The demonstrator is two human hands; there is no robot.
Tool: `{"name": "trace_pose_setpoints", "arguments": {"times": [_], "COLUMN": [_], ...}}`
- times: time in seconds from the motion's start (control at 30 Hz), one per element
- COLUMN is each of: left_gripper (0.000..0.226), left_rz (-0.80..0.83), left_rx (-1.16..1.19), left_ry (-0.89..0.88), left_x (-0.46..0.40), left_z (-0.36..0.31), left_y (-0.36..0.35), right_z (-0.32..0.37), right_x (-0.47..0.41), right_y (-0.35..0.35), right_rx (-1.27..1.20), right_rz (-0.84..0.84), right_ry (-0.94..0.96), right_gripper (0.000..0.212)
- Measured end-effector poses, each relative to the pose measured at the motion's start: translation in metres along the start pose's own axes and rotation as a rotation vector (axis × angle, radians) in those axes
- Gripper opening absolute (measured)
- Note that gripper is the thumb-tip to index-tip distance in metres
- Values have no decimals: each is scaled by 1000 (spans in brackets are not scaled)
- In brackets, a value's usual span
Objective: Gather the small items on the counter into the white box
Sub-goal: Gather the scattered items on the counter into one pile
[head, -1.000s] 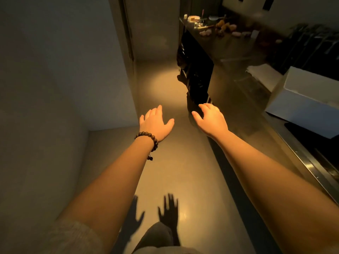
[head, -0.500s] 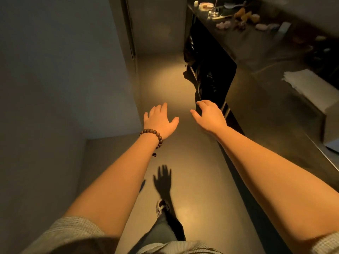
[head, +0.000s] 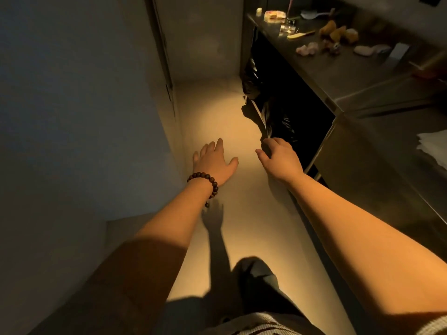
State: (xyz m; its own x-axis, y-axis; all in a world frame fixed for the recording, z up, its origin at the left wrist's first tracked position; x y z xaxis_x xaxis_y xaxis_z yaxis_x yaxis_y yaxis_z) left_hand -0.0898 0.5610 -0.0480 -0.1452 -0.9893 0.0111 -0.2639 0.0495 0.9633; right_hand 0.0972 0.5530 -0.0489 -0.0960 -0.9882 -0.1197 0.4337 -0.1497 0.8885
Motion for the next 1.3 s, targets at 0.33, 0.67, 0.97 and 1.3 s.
{"name": "trace_pose_setpoints", "arguments": {"times": [0.33, 0.67, 0.97, 1.3], "left_gripper": [73, 72, 70, 70], "left_rz": [14, -17, -36, -16], "left_rx": [-33, -69, -65, -17], "left_ry": [-21, -44, -92, -226], "left_x": [-209, -457, -616, -847], "left_z": [5, -26, -41, -40], "left_y": [-18, 0, -3, -21], "right_z": [-35, -61, -92, -132], "right_x": [-203, -441, -580, -790], "right_y": [-43, -12, -16, -44], "right_rx": [-53, -132, -185, -172], "right_rz": [-81, -113, -101, -112], "right_ry": [-68, -53, -92, -214], "right_gripper": [54, 49, 45, 49]}}
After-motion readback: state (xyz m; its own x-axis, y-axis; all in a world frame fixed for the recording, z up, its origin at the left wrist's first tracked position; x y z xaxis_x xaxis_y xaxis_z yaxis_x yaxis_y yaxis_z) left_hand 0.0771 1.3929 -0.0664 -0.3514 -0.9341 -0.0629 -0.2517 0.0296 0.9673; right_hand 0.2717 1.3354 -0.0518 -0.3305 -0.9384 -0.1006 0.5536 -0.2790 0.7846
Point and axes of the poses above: each hand's wrist, its own x-axis away from the middle knuckle, its own y-axis out of the back of the hand, z = x × y, the point moved 2 cm from there along -x, towards the middle knuckle, and after that the axes turned 4 degrees about -x, right-handed, at the moved point
